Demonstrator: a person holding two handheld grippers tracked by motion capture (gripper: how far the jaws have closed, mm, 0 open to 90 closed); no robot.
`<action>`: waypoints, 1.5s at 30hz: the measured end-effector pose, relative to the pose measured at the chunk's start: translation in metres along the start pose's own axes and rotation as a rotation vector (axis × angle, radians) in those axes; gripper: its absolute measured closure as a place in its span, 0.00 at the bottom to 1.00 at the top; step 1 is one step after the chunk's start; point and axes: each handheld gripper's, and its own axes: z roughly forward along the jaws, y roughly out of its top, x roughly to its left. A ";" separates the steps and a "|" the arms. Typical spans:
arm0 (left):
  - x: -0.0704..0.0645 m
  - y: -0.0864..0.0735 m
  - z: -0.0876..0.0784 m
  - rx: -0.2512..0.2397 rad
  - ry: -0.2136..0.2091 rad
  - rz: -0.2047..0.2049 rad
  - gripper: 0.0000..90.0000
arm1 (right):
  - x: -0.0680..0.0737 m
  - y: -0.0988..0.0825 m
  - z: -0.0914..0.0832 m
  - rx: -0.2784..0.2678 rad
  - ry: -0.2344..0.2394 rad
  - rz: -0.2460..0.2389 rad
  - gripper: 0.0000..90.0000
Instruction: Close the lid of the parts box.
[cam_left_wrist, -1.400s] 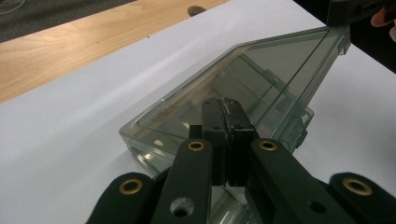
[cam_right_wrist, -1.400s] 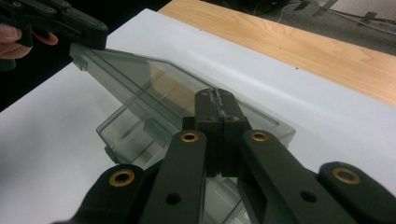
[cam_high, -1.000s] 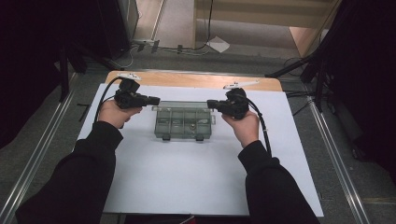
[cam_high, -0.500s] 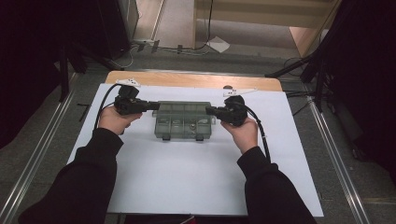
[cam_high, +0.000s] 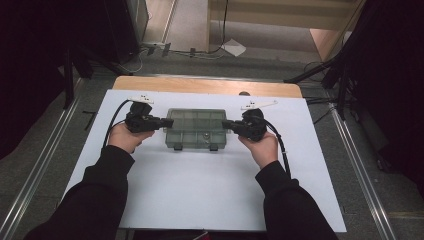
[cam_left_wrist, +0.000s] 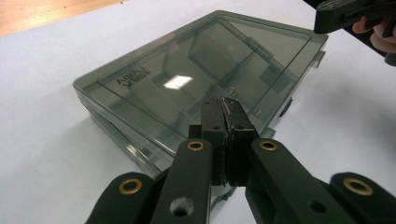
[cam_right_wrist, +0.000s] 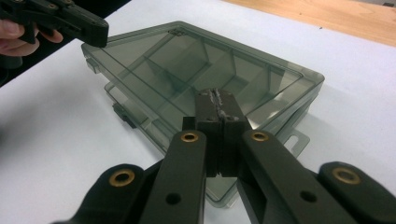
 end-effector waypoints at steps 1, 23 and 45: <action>-0.001 0.000 0.001 0.009 0.007 0.008 0.99 | 0.001 -0.001 0.000 0.004 0.001 0.001 1.00; -0.005 -0.021 0.005 0.006 -0.006 0.016 0.99 | 0.012 -0.016 0.014 0.048 0.006 -0.033 1.00; -0.003 -0.034 0.013 0.023 -0.002 0.003 0.99 | 0.013 -0.030 0.027 0.069 -0.011 -0.043 1.00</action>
